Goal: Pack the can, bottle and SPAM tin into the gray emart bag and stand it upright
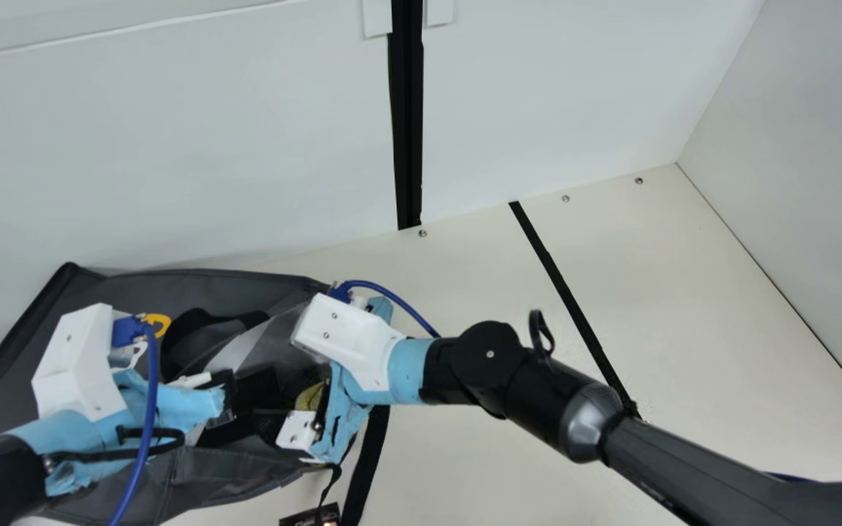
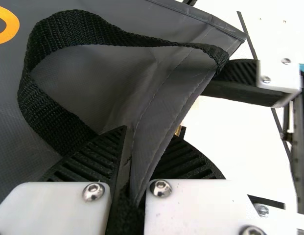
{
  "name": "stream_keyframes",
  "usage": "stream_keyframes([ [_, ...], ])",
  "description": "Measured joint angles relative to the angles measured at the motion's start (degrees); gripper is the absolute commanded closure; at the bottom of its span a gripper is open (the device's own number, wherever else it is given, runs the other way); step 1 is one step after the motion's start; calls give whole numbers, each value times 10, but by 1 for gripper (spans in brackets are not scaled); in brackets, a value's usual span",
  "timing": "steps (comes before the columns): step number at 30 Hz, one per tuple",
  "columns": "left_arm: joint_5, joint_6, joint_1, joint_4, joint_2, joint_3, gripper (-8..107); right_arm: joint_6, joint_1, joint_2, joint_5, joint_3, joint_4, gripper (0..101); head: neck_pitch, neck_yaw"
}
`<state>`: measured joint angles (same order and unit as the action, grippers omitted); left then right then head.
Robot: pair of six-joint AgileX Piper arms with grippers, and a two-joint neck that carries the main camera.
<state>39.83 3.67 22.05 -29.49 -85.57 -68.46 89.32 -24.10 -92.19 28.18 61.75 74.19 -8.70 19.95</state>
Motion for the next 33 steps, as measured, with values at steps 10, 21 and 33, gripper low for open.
stream_keyframes([
  [10, 0, 0, 0, 0, 0, 0, 107, 7, 41, 51, 33, -40, -5, 6, 0, 0],
  [21, 0, 0, 0, 0, 0, 0, 107, -2, 92, 98, 78, -64, -29, 6, 0, 0],
  [33, 0, 0, 0, 0, 0, 0, 107, -7, 171, 149, 143, -80, -62, 6, 0, 0],
])
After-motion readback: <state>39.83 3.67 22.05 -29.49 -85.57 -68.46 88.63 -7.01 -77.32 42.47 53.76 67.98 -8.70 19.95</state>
